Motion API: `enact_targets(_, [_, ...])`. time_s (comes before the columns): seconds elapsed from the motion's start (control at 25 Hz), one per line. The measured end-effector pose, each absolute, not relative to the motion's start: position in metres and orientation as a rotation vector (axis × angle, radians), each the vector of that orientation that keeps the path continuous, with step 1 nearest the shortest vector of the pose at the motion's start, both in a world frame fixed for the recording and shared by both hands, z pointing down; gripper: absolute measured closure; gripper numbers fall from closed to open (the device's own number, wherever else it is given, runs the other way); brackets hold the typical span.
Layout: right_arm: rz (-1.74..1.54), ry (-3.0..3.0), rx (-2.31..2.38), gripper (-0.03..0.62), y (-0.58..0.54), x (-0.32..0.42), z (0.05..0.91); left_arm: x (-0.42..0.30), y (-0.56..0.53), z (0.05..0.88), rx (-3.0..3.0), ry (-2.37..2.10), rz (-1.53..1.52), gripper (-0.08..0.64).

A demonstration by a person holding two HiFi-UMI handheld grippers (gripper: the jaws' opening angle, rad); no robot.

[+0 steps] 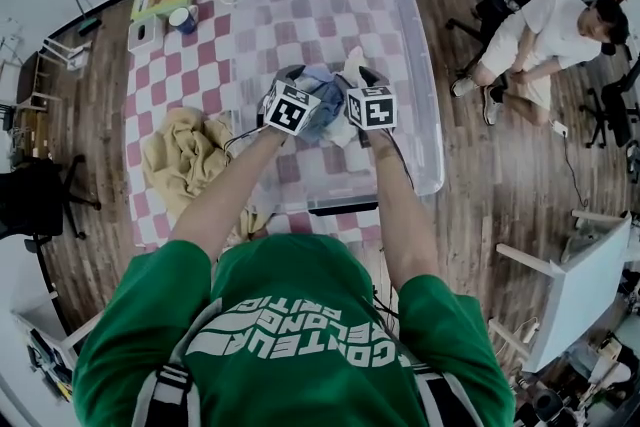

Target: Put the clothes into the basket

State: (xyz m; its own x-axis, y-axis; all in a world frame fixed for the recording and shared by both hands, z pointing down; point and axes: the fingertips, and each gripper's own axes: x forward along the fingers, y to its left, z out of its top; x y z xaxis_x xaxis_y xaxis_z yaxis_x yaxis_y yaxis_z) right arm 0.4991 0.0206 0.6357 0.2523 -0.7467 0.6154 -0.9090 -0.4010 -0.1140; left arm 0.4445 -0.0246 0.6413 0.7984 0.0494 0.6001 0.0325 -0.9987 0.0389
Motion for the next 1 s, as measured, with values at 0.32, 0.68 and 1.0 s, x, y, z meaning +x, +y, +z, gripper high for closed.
enact_targets(0.32, [0.647, -1.643, 2.426, 0.566, 0.028, 0.488, 0.554, 0.440, -0.022, 0.541, 3.075, 0.050, 0.606, 0.529])
enact_targets(0.68, [0.408, -1.809, 2.479, 0.584, 0.028, 0.433, 0.458, 0.405, -0.018, 0.452, 3.060, 0.106, 0.300, 0.557])
enact_targets(1.0, [0.332, -1.825, 2.474, 0.584, 0.007, 0.381, 0.421, 0.349, -0.048, 0.427, 3.067, 0.060, 0.231, 0.557])
